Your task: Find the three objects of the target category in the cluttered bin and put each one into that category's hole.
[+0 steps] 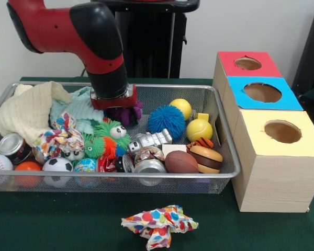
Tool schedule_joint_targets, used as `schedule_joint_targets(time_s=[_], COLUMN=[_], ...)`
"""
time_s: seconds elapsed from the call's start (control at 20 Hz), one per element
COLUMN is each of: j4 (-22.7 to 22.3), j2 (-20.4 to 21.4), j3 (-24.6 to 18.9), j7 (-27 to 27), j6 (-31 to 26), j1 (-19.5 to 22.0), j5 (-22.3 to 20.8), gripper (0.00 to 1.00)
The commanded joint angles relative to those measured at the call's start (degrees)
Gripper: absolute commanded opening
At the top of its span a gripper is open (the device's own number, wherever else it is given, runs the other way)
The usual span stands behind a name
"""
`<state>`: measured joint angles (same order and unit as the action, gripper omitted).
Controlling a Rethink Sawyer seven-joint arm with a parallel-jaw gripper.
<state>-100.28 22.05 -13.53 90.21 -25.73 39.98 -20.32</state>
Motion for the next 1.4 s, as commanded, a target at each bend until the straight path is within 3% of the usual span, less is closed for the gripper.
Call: schedule_joint_targets(time_s=[0.05,0.2,0.3,0.45,0.7,0.85,1.1,1.4], j4=[4.2,0.2,-1.1,-1.3,-1.8,-1.6,-2.3,-2.8], j2=[-8.0,-0.2,2.6,4.9,4.8,6.6,14.7,15.6], j3=[4.6,3.0,1.9,0.3,-2.9,-2.9,-0.3,-0.1], j7=[2.1,1.5,1.5,0.3,5.1,6.6,6.0,7.7], j6=[15.7,8.7,5.7,-0.3,-10.0,-10.8,-15.6,-17.7], j1=[0.6,0.6,1.0,1.2,2.7,2.0,-1.4,-2.2], j5=[-11.3,-9.4,-8.0,-5.7,4.5,7.0,7.7,10.2], gripper=[1.0,1.0,1.0,1.0,1.0,1.0,1.0,1.0])
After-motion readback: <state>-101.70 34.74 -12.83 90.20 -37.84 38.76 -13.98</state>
